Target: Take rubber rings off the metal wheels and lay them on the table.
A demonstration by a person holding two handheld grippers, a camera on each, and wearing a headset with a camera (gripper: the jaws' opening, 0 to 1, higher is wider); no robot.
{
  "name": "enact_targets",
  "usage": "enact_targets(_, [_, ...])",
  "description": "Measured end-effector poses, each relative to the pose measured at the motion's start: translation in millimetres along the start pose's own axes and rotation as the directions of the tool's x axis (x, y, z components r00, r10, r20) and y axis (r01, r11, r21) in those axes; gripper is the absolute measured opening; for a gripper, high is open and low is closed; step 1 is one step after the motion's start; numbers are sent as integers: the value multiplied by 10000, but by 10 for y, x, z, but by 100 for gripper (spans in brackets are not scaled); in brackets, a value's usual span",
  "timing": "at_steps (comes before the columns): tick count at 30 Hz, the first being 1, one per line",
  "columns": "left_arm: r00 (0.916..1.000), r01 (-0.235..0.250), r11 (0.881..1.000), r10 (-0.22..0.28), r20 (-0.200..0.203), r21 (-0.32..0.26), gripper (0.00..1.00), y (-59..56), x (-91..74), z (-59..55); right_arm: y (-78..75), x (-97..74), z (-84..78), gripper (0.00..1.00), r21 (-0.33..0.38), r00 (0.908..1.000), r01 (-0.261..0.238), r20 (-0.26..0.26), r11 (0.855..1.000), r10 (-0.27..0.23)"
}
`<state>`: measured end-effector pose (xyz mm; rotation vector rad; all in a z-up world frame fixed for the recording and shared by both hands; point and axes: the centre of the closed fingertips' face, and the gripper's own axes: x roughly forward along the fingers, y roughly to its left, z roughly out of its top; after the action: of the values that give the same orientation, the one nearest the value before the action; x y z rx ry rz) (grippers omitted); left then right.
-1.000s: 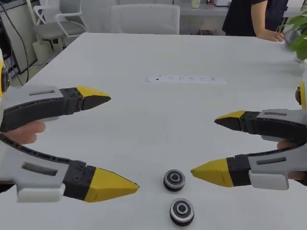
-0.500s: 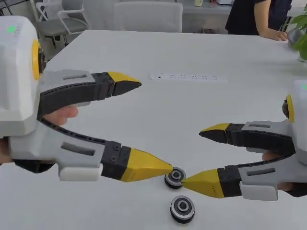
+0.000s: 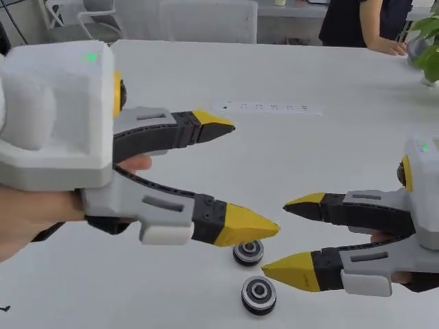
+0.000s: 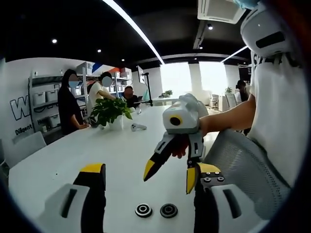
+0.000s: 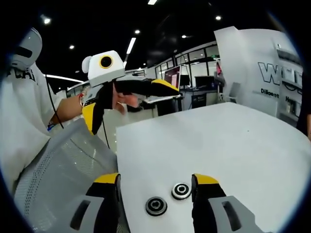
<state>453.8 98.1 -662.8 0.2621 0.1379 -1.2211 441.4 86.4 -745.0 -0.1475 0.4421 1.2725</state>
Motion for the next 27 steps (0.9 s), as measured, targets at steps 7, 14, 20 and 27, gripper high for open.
enact_targets(7, [9985, 294, 9995, -289, -463, 104, 69, -24, 145, -194, 3, 14, -97, 53, 111, 9998, -104, -165, 9999, 106])
enact_targets(14, [9987, 107, 9999, -109, -492, -41, 58, -36, 214, -437, -9, 14, -203, 49, 479, 9995, -267, -160, 9985, 275])
enact_targets(20, [9981, -77, 9983, 41, -614, -584, 55, -52, 254, -662, -10, 21, -209, 41, 494, 9995, -297, 66, 9983, 294])
enact_targets(27, [9916, 247, 9987, -301, -1257, -441, 46, -149, 323, -902, 34, 95, -416, 31, -16, 9958, -474, -786, 9989, 472])
